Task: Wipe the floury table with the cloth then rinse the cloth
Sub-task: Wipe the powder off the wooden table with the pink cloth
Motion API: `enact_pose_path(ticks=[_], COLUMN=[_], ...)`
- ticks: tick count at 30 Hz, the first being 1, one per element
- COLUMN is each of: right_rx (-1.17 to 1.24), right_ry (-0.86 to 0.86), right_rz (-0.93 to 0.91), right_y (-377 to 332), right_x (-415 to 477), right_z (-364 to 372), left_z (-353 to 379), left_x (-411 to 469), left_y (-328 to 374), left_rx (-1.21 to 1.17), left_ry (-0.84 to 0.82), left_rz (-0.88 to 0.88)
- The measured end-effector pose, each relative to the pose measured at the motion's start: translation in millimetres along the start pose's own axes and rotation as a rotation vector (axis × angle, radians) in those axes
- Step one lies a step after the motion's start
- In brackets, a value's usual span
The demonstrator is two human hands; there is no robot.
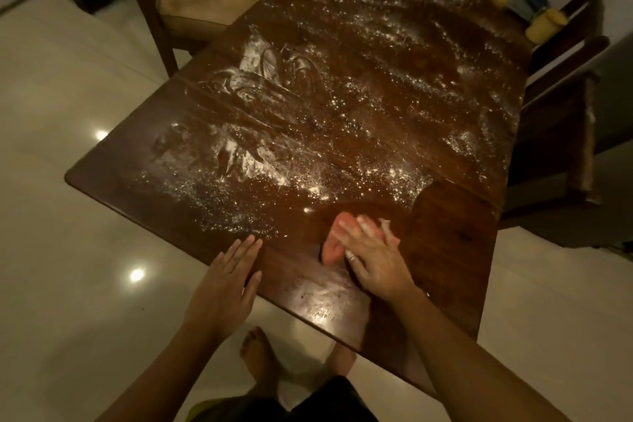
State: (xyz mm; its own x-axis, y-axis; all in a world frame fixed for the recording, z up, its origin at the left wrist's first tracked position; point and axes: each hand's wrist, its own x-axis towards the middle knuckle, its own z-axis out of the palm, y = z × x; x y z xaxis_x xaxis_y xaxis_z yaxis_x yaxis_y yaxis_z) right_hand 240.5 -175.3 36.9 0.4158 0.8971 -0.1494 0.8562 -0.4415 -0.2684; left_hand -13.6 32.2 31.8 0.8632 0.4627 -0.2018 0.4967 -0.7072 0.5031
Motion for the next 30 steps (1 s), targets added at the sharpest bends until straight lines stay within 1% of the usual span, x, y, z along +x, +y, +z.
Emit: enact_pose_path(ticks=[3, 4, 5, 6, 7, 9, 10, 11, 12, 13, 14, 15, 16, 18, 19, 20, 21, 22, 24, 25, 26, 27, 28, 30], right_rx=[0.143, 0.153, 0.134, 0.119, 0.102, 0.024, 0.012, 0.013, 0.006, -0.011, -0.02, -0.009, 0.029, 0.157, 0.181, 0.149, 0.111, 0.103, 0.057, 0.036, 0.036, 0.047, 0.053, 0.061], right_ry=[0.113, 0.135, 0.158, 0.166, 0.143, 0.037, -0.008, -0.039, -0.047, -0.049, -0.035, -0.003, 0.044, 0.127, 0.158, 0.184, 0.196, 0.177, 0.062, 0.0, -0.055, -0.092, -0.106, -0.092], right_rz=[0.434, 0.508, 0.5, 0.411, 0.269, -0.048, -0.163, -0.238, -0.269, -0.25, -0.174, -0.041, 0.135, 0.498, 0.598, 0.595, 0.511, 0.373, 0.063, -0.056, -0.13, -0.165, -0.151, -0.009], right_y=[-22, -36, -50, -60, -66, -63, -54, -42, -26, -8, 11, 30, 46, 61, 59, 53, 46, 41, 43, 51, 65, 82, 97, 120], right_x=[35, 46, 53, 55, 52, 33, 20, 7, -5, -15, -23, -29, -33, -29, -26, -26, -30, -40, -78, -103, -126, -146, -161, -171], right_z=[-2, 1, 6, 11, 16, 19, 16, 11, 6, 1, -2, -5, -10, -17, -17, -14, -10, -7, -2, -3, -9, -15, -22, -25], left_z=[0, 1, 2, 2, 3, 2, 0, 0, 0, -2, -4, -4, -4, 0, 5, 12, 18, 24, 33, 38, 42, 46, 52, 65], left_x=[4, 5, 5, 5, 6, 6, 6, 5, 5, 4, 4, 5, 7, 14, 17, 21, 25, 29, 37, 41, 43, 45, 45, 45], left_y=[2, 4, 5, 6, 6, 10, 12, 15, 17, 21, 26, 32, 42, 68, 82, 95, 106, 115, 130, 137, 146, 156, 163, 170], left_rx=[-0.002, 0.01, 0.028, 0.051, 0.077, 0.121, 0.131, 0.14, 0.154, 0.174, 0.181, 0.163, 0.127, 0.11, 0.138, 0.166, 0.186, 0.204, 0.26, 0.299, 0.337, 0.37, 0.395, 0.419], left_ry=[-0.006, -0.01, -0.014, -0.019, -0.024, -0.042, -0.056, -0.064, -0.065, -0.06, -0.055, -0.064, -0.095, -0.209, -0.249, -0.273, -0.29, -0.313, -0.335, -0.335, -0.334, -0.338, -0.344, -0.325], left_rz=[-0.022, -0.034, -0.046, -0.058, -0.065, -0.066, -0.07, -0.079, -0.087, -0.084, -0.057, -0.005, 0.06, 0.171, 0.215, 0.244, 0.251, 0.236, 0.185, 0.165, 0.151, 0.141, 0.13, 0.099])
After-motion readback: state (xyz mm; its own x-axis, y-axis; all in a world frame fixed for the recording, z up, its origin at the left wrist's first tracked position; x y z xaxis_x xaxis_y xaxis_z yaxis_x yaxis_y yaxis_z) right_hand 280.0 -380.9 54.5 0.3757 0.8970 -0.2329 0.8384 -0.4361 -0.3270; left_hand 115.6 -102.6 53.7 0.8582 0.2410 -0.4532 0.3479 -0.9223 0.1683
